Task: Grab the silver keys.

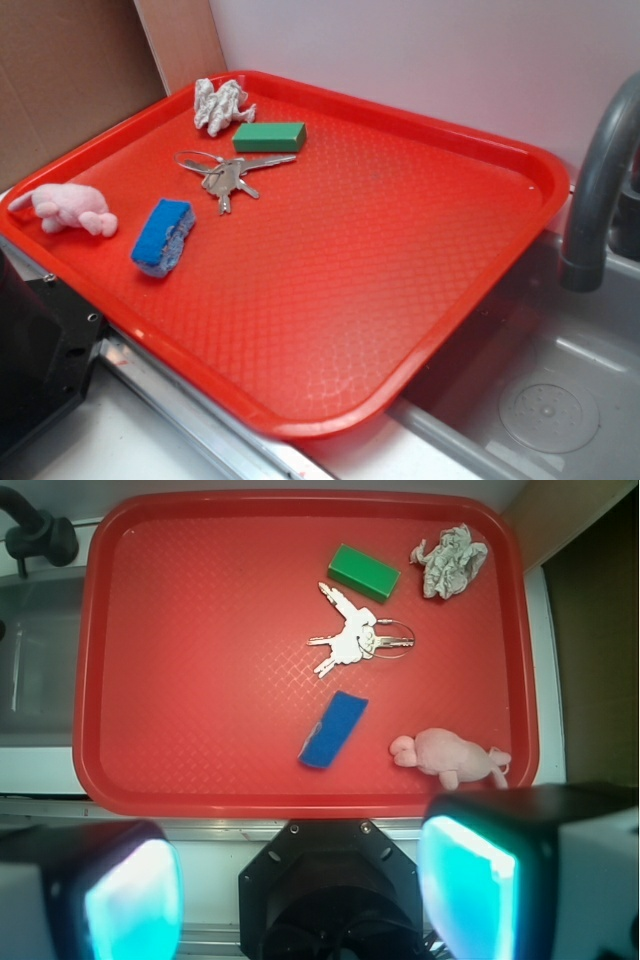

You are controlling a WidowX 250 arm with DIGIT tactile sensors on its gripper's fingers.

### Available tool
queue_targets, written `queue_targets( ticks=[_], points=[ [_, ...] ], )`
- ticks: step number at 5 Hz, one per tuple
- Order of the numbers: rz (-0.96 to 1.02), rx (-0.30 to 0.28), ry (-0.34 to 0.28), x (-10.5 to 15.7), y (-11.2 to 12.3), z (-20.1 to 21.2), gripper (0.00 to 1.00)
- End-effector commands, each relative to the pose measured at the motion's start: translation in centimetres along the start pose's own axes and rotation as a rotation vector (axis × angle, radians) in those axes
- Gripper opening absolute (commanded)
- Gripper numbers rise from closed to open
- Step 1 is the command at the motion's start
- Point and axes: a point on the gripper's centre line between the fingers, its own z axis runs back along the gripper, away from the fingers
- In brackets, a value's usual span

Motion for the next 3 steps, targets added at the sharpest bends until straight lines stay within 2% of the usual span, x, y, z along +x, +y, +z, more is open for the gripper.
queue_targets(
  ticks=[1, 2, 3],
  points=[
    [0.000, 0.000, 0.000, 0.0, 0.0, 0.0, 1.00],
    [0.242, 0.009, -0.021, 1.7, 3.0, -2.6, 1.00],
    [0.491, -0.014, -0.102, 4.2, 6.1, -6.8, 1.00]
  ],
)
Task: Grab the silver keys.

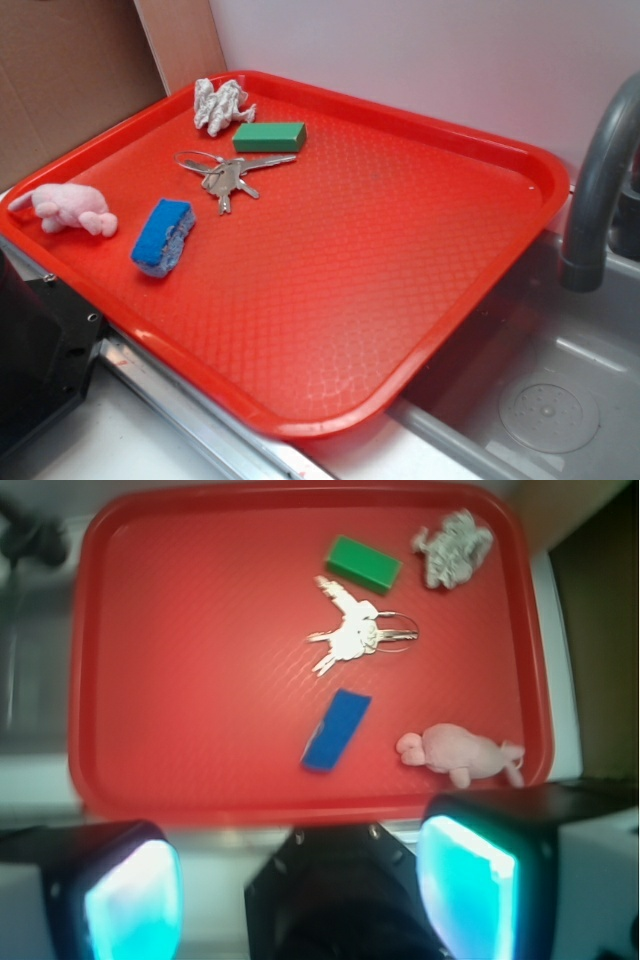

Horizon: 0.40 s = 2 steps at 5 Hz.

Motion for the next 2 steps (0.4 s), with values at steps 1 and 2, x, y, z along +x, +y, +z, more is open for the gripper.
queue_targets(
  ticks=[1, 2],
  points=[
    [0.388, -0.014, -0.108, 4.9, 4.1, -7.6, 1.00],
    [0.469, -0.061, -0.122, 6.3, 6.4, -11.9, 1.00]
  ],
)
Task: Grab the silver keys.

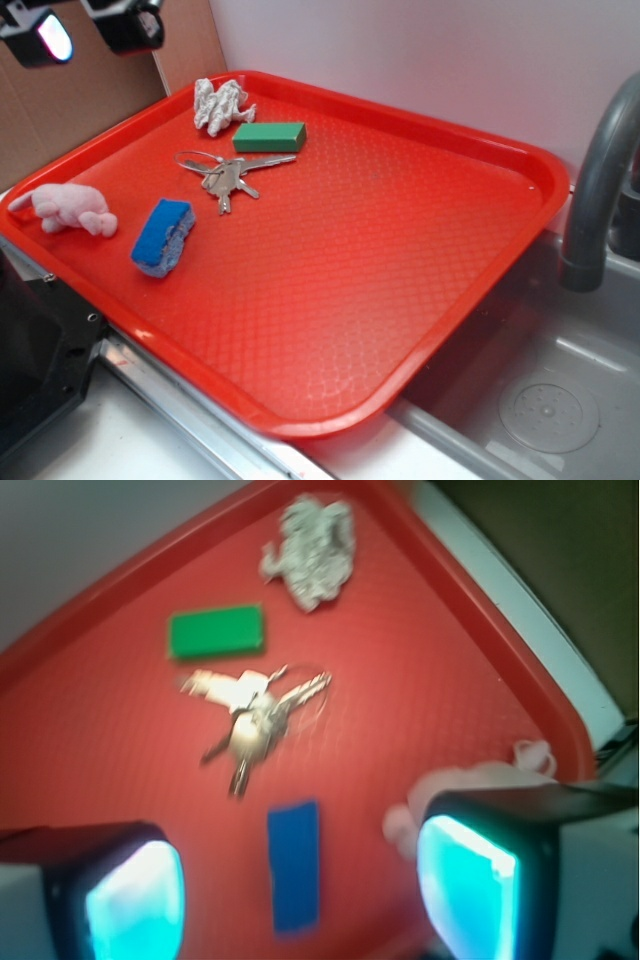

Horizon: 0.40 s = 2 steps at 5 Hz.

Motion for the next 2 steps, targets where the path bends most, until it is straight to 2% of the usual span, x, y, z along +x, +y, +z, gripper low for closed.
queue_targets(
  ticks=[1, 2],
  points=[
    [0.131, -0.088, 0.003, 3.1, 2.7, -6.8, 1.00],
    [0.085, -0.076, -0.020, 3.4, 2.3, -9.0, 1.00]
  ],
)
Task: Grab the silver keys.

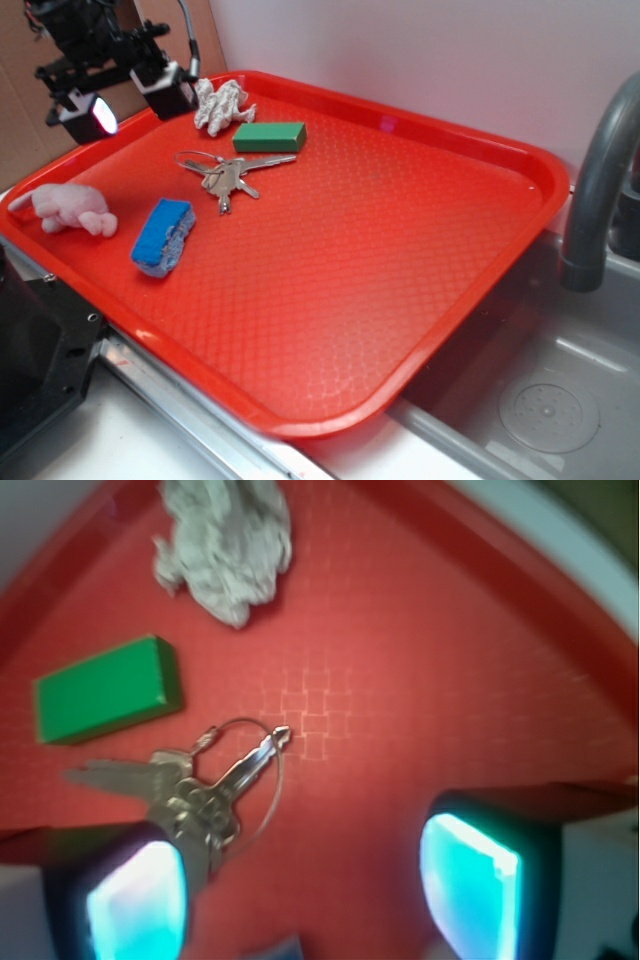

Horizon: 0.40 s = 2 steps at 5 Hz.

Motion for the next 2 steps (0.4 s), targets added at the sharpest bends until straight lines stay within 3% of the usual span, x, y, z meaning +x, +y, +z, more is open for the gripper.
queue_targets(
  ticks=[1, 2],
  points=[
    [-0.050, 0.010, -0.007, 1.56, -0.16, -2.88, 1.00],
    [0.011, 0.041, 0.046, 1.15, -1.06, -3.59, 0.97]
  ],
)
